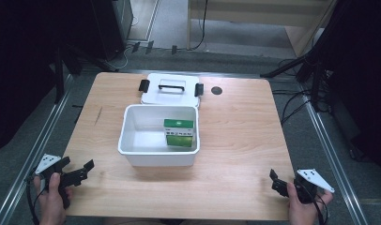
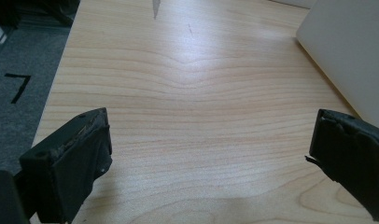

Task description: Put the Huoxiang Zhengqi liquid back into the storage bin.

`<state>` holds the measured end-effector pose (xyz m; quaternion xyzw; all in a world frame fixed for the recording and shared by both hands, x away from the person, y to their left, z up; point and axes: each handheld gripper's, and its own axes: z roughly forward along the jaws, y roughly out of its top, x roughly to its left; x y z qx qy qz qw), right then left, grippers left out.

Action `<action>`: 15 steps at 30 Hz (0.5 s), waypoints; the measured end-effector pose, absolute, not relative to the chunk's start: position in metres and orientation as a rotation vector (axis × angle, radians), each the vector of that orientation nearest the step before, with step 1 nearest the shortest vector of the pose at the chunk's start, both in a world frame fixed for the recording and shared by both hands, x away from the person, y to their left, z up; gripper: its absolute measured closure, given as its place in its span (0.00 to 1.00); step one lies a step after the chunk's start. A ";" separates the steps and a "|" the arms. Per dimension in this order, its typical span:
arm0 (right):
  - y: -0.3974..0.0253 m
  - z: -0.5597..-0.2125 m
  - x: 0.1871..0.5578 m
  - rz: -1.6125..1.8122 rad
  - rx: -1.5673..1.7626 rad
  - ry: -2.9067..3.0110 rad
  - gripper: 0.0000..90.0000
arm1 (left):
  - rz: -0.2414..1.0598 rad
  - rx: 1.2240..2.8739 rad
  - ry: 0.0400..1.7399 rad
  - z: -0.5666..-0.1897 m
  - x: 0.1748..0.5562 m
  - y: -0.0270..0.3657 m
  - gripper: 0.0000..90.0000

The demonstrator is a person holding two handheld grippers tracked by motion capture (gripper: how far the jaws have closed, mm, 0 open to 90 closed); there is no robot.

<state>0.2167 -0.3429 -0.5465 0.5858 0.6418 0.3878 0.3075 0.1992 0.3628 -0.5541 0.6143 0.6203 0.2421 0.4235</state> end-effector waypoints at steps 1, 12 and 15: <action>-0.340 -0.547 0.218 1.015 1.537 1.715 0.00 | 0.608 1.538 1.551 -0.554 0.199 0.363 0.00; -0.337 -0.548 0.229 1.031 1.549 1.792 0.00 | 0.609 1.540 1.549 -0.554 0.200 0.363 0.00; -0.339 -0.548 0.232 1.004 1.604 1.779 0.05 | 0.609 1.542 1.549 -0.554 0.200 0.363 0.00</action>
